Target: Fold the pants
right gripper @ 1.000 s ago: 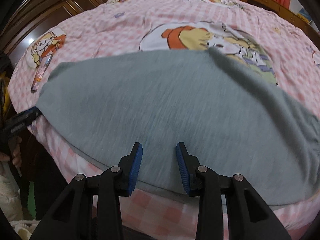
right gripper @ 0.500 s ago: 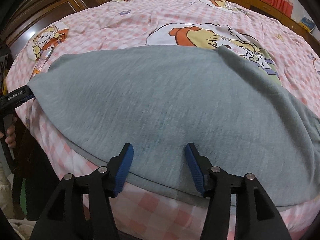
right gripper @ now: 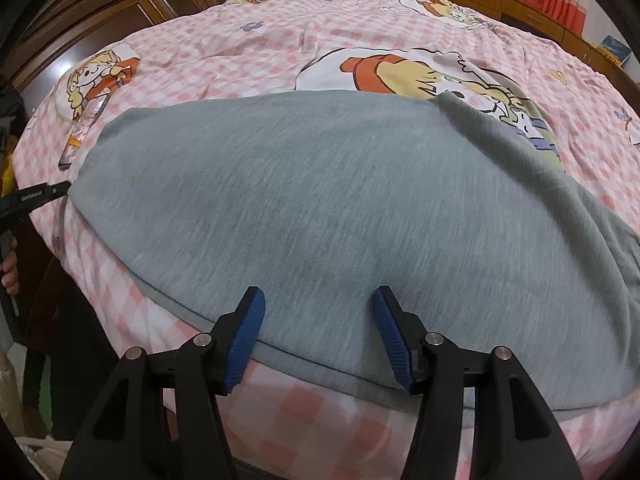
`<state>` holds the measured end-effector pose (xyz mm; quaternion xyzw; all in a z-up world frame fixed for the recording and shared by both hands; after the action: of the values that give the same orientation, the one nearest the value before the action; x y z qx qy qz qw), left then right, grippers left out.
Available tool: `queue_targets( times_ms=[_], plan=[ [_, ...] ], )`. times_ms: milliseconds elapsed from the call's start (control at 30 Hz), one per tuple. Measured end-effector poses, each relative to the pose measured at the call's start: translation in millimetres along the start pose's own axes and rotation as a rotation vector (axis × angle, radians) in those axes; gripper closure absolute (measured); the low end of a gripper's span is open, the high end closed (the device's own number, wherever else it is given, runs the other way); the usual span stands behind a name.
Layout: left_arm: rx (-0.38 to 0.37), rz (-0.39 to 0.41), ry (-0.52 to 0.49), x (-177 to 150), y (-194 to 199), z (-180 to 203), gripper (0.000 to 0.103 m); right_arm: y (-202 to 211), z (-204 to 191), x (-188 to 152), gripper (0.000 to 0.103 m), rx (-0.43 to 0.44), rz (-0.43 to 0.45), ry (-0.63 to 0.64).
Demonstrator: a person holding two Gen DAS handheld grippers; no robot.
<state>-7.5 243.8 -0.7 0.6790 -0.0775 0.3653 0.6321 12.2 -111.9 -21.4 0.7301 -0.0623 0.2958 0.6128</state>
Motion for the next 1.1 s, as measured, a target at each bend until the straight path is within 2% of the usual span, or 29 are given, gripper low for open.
queue_targets(
  times_ms=[33, 67, 167, 200, 267, 333, 467, 533, 633, 733, 867, 933, 967, 1033, 1100],
  plan=[
    [0.038, -0.001, 0.007, 0, 0, -9, 0.095, 0, 0, 0, 0.045, 0.001, 0.001, -0.001],
    [0.032, -0.013, 0.026, -1, 1, -16, 0.095, 0, 0, 0, 0.045, 0.003, 0.001, -0.004],
    [-0.035, -0.007, 0.01, -3, 14, -14, 0.094, 1, 0, 1, 0.045, 0.011, 0.0, -0.018],
    [-0.047, 0.002, -0.021, -2, 19, -6, 0.092, 1, 0, 0, 0.045, 0.016, 0.0, -0.02],
    [-0.102, 0.017, -0.078, -2, 28, 14, 0.073, 5, 3, 0, 0.045, 0.035, 0.0, -0.026],
    [-0.172, 0.026, -0.114, -3, 34, 38, 0.065, 11, 11, 0, 0.046, 0.048, 0.004, -0.057],
    [-0.267, 0.004, -0.171, -9, 26, 81, 0.064, 30, 45, -6, 0.046, 0.021, 0.036, -0.139],
    [-0.295, -0.034, -0.196, -18, 14, 98, 0.064, 46, 76, -10, 0.046, -0.028, 0.058, -0.184],
    [-0.257, -0.086, -0.217, -32, -7, 107, 0.061, 69, 130, -13, 0.046, -0.111, 0.089, -0.265],
    [-0.239, -0.054, -0.236, -40, -9, 110, 0.06, 92, 198, -13, 0.046, -0.214, 0.128, -0.38],
    [-0.225, -0.048, -0.253, -42, -10, 112, 0.055, 97, 270, -6, 0.045, -0.279, 0.141, -0.475],
    [-0.23, -0.055, -0.229, -43, -10, 110, 0.052, 88, 293, -2, 0.045, -0.252, 0.135, -0.501],
    [-0.235, -0.059, -0.217, -44, -9, 109, 0.049, 79, 301, 1, 0.045, -0.203, 0.121, -0.518],
    [-0.244, -0.07, -0.205, -46, -8, 109, 0.042, 59, 308, 3, 0.046, -0.133, 0.071, -0.525],
    [-0.246, -0.079, -0.213, -47, -9, 113, 0.034, 42, 306, 0, 0.046, -0.108, 0.02, -0.493]
  ],
)
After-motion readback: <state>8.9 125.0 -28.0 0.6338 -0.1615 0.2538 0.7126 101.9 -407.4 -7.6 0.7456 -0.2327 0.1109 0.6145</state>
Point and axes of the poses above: each gripper's, at about its wrist camera, not at the fingertips, and y roughly against the way its jaws point, z to its right, x to its top, the point moved 5 cm from there along -y, roughly the way its jaws point, and after that the axes turned 1 degree about y, right-handed, at the moved point
